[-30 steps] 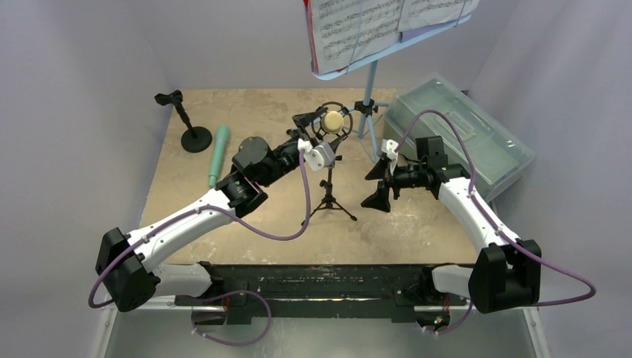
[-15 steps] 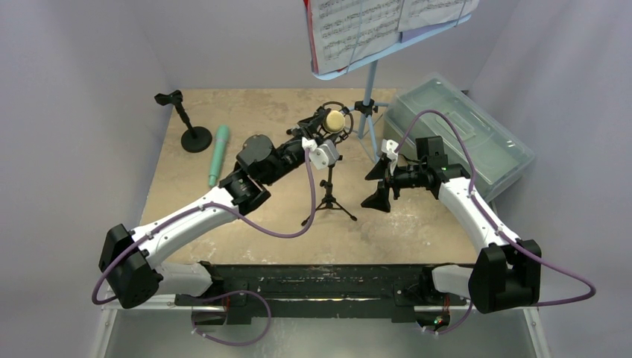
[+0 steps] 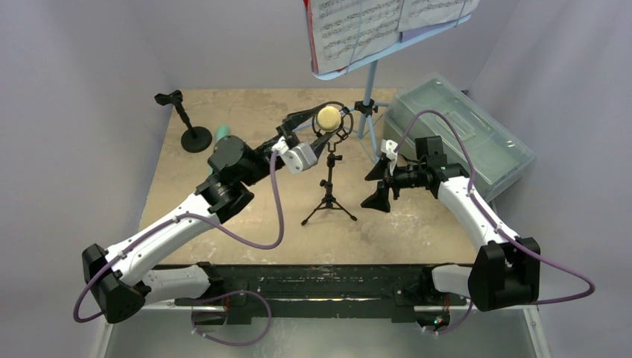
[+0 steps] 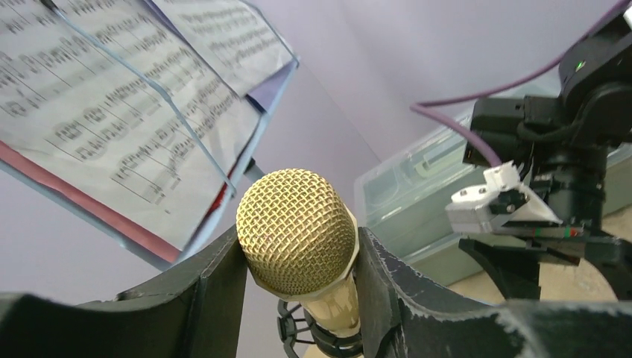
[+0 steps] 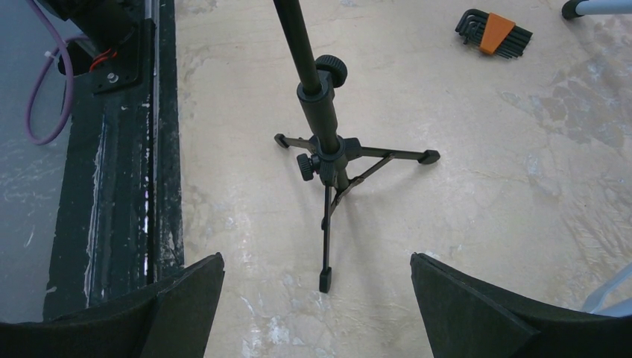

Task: Pack up the instrument practice props
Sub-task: Remove the microphone from the microphone stand.

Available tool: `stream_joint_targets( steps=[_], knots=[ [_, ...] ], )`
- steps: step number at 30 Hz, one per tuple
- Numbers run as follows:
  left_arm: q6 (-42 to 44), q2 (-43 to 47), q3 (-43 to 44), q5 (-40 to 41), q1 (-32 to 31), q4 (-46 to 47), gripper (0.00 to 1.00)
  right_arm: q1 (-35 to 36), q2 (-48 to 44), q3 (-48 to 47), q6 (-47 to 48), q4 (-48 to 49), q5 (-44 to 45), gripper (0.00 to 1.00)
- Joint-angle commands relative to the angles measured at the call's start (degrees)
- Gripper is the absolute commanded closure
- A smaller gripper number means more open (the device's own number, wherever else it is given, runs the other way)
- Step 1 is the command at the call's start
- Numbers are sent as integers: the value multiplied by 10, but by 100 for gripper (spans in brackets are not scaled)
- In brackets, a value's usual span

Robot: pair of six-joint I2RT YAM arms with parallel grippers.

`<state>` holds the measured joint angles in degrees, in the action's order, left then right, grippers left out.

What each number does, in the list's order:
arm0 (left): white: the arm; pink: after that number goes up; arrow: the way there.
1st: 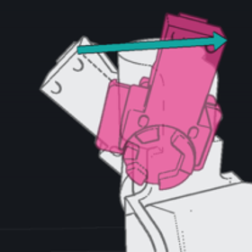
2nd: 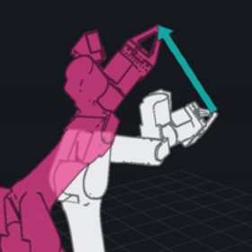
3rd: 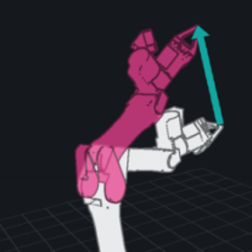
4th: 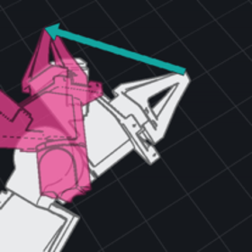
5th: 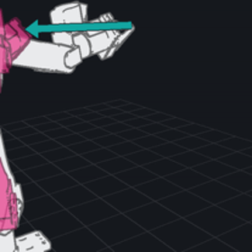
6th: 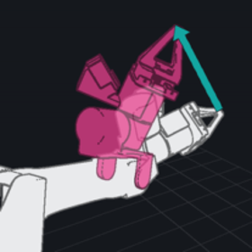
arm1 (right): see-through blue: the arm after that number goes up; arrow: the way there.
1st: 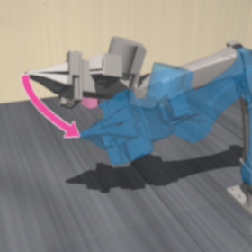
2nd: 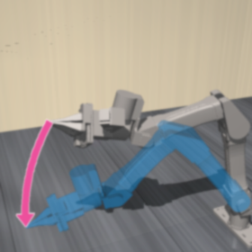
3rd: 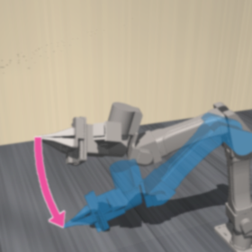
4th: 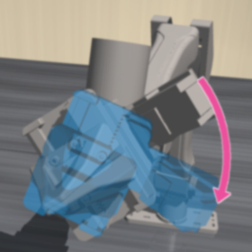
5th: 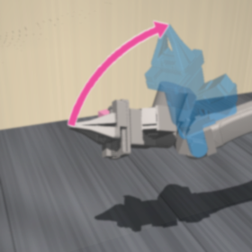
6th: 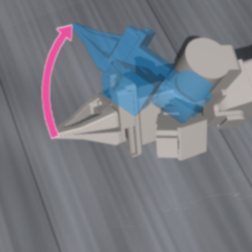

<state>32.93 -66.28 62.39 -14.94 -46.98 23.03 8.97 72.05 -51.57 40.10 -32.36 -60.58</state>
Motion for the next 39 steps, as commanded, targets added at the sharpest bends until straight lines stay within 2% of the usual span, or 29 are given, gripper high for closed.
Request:
stream_joint_targets(
  steps=[1,14,19,23,26,31,39],
  knots=[
    [-38,37,38,-39,-3,32,100,-2,2,-23,9,-2,-2,1],
    [-110,79,126,-50,-3,-29,100,-1,5,-23,9,-1,0,1],
    [-152,106,146,-23,-3,-57,100,-1,5,-23,9,-2,1,1],
    [-153,130,150,15,-3,-90,100,-1,6,-23,10,-1,2,1],
    [-144,142,152,69,-3,-125,100,-1,7,-23,9,-1,3,1],
    [-130,139,161,227,-4,-209,100,-1,9,-22,9,0,4,1],
    [-92,89,112,438,-2,-280,100,-1,13,-22,8,2,7,1]
  ],
)
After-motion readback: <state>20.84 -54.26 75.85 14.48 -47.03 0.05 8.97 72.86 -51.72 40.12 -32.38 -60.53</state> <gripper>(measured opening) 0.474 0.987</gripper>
